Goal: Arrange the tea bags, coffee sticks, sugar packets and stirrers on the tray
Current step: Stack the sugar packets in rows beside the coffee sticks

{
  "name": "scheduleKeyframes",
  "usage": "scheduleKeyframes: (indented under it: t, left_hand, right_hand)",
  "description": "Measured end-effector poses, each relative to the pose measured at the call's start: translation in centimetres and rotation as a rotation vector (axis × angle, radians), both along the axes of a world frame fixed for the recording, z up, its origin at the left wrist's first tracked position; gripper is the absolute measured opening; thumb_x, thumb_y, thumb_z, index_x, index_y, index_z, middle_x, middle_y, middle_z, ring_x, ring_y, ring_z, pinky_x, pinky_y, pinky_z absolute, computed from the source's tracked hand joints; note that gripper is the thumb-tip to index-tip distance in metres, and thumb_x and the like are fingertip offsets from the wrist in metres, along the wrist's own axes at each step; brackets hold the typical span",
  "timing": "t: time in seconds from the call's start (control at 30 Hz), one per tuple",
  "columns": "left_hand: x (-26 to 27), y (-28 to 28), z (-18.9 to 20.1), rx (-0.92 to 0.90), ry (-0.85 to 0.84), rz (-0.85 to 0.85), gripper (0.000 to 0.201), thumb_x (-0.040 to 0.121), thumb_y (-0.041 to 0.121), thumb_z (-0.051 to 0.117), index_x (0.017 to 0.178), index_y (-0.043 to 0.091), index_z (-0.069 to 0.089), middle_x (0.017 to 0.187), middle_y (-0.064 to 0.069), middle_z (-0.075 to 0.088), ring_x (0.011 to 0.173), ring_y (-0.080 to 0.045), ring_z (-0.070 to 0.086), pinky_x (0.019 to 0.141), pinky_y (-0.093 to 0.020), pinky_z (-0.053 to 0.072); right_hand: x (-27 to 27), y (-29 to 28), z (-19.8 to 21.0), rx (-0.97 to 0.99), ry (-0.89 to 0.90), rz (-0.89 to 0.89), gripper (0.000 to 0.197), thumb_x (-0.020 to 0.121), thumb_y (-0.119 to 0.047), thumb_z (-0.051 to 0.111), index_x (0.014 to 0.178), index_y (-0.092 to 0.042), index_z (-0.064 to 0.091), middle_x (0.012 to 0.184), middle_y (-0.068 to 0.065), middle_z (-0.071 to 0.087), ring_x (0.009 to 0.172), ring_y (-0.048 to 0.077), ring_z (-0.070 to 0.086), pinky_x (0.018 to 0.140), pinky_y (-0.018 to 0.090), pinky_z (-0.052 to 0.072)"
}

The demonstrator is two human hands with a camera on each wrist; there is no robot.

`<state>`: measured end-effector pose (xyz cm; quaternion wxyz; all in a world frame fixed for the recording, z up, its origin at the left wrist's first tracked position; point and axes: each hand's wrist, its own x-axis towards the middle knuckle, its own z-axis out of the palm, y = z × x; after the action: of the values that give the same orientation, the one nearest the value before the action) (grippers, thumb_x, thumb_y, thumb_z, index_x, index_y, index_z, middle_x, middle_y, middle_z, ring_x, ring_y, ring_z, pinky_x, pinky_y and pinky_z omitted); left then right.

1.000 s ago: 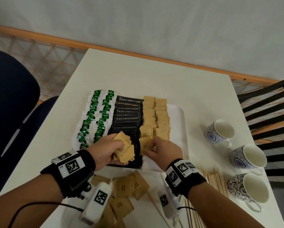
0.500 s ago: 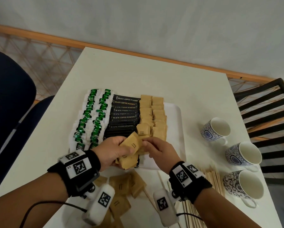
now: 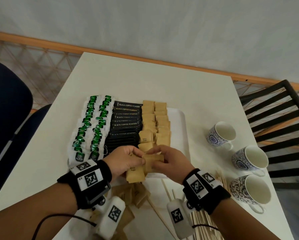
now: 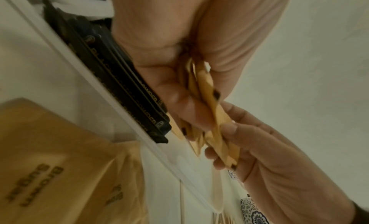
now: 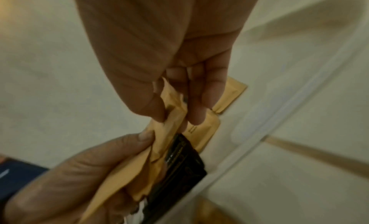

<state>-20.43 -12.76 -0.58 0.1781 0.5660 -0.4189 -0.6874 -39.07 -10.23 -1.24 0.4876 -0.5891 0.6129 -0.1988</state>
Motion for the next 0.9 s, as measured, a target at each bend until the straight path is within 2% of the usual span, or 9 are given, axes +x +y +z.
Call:
scheduleKeyframes:
  t: [0.1, 0.2, 0.37, 0.5, 0.57, 0.63, 0.7, 0.8, 0.9]
  left_hand:
    - [0.4, 0.3, -0.3, 0.086, 0.03, -0.028, 0.019, 0.077, -0.004, 0.073, 0.088, 0.009, 0.065, 0.083, -0.011, 0.066, 0.073, -0.022, 0.062, 0.07, -0.036, 0.053]
    - [0.8, 0.6, -0.7, 0.154, 0.075, -0.004, 0.021, 0.077, -0.005, 0.072, 0.092, 0.008, 0.065, 0.088, -0.014, 0.067, 0.074, -0.022, 0.064, 0.069, -0.035, 0.055]
    - [1.6, 0.4, -0.4, 0.208, 0.107, 0.03, 0.018, 0.081, -0.002, 0.068, 0.094, 0.01, 0.064, 0.081, -0.008, 0.067, 0.063, -0.015, 0.064, 0.053, -0.026, 0.054]
    - [1.9, 0.1, -0.4, 0.198, 0.098, 0.028, 0.022, 0.083, -0.004, 0.065, 0.097, 0.012, 0.063, 0.085, -0.007, 0.065, 0.069, -0.018, 0.062, 0.055, -0.026, 0.053]
    - [1.9, 0.0, -0.3, 0.195, 0.089, 0.024, 0.024, 0.084, -0.007, 0.06, 0.099, 0.012, 0.063, 0.09, -0.008, 0.063, 0.072, -0.019, 0.06, 0.056, -0.027, 0.052]
    - [1.8, 0.0, -0.1, 0.203, 0.087, 0.015, 0.029, 0.082, -0.009, 0.058, 0.101, 0.012, 0.063, 0.093, -0.008, 0.061, 0.075, -0.021, 0.057, 0.059, -0.028, 0.05]
    - [1.9, -0.1, -0.1, 0.21, 0.096, 0.005, 0.033, 0.078, -0.01, 0.058, 0.102, 0.013, 0.063, 0.094, -0.009, 0.06, 0.076, -0.021, 0.057, 0.06, -0.029, 0.05]
    - [2.0, -0.1, -0.3, 0.209, 0.103, 0.012, 0.035, 0.083, -0.013, 0.053, 0.106, 0.013, 0.063, 0.098, -0.011, 0.06, 0.078, -0.022, 0.058, 0.063, -0.032, 0.05]
    - [2.1, -0.2, -0.4, 0.204, 0.109, 0.02, 0.036, 0.084, -0.012, 0.055, 0.109, 0.013, 0.062, 0.098, -0.009, 0.063, 0.074, -0.019, 0.062, 0.064, -0.032, 0.052]
  right_hand:
    - [-0.4, 0.1, 0.1, -0.005, 0.165, 0.115, 0.017, 0.082, -0.035, 0.068, 0.099, -0.033, 0.068, 0.079, -0.015, 0.064, 0.071, -0.001, 0.057, 0.065, 0.014, 0.045]
    - [-1.1, 0.0, 0.4, -0.038, 0.194, 0.088, 0.005, 0.081, -0.03, 0.071, 0.085, -0.032, 0.072, 0.077, -0.017, 0.063, 0.076, -0.003, 0.058, 0.071, 0.014, 0.047]
    - [-3.3, -0.6, -1.3, 0.029, 0.106, -0.217, 0.002, 0.083, -0.024, 0.07, 0.085, -0.025, 0.07, 0.076, -0.008, 0.07, 0.069, 0.005, 0.063, 0.07, 0.024, 0.051]
    - [-3.3, -0.7, -2.4, 0.123, 0.084, -0.386, 0.009, 0.083, -0.019, 0.066, 0.091, -0.019, 0.062, 0.071, 0.001, 0.068, 0.06, 0.012, 0.062, 0.053, 0.026, 0.05]
    - [-3.1, -0.6, -2.5, 0.113, 0.118, -0.435, 0.012, 0.082, -0.02, 0.063, 0.093, -0.021, 0.057, 0.068, 0.004, 0.067, 0.059, 0.016, 0.063, 0.054, 0.031, 0.054]
    - [-3.0, -0.5, -2.6, 0.052, 0.316, -0.322, 0.015, 0.083, -0.028, 0.061, 0.093, -0.024, 0.051, 0.067, 0.002, 0.065, 0.063, 0.017, 0.062, 0.058, 0.034, 0.052]
    - [-3.0, -0.3, -2.4, -0.044, 0.51, -0.17, 0.017, 0.084, -0.036, 0.061, 0.091, -0.026, 0.05, 0.068, -0.005, 0.058, 0.064, 0.012, 0.056, 0.055, 0.027, 0.041]
    - [-3.1, -0.2, -2.0, -0.203, 0.483, -0.011, 0.011, 0.082, -0.033, 0.063, 0.084, -0.032, 0.052, 0.076, -0.011, 0.048, 0.064, 0.003, 0.047, 0.057, 0.017, 0.035]
    - [-2.9, -0.4, -2.2, -0.207, 0.434, 0.231, 0.011, 0.079, -0.023, 0.066, 0.083, -0.032, 0.061, 0.08, -0.014, 0.047, 0.065, 0.0, 0.045, 0.062, 0.013, 0.037]
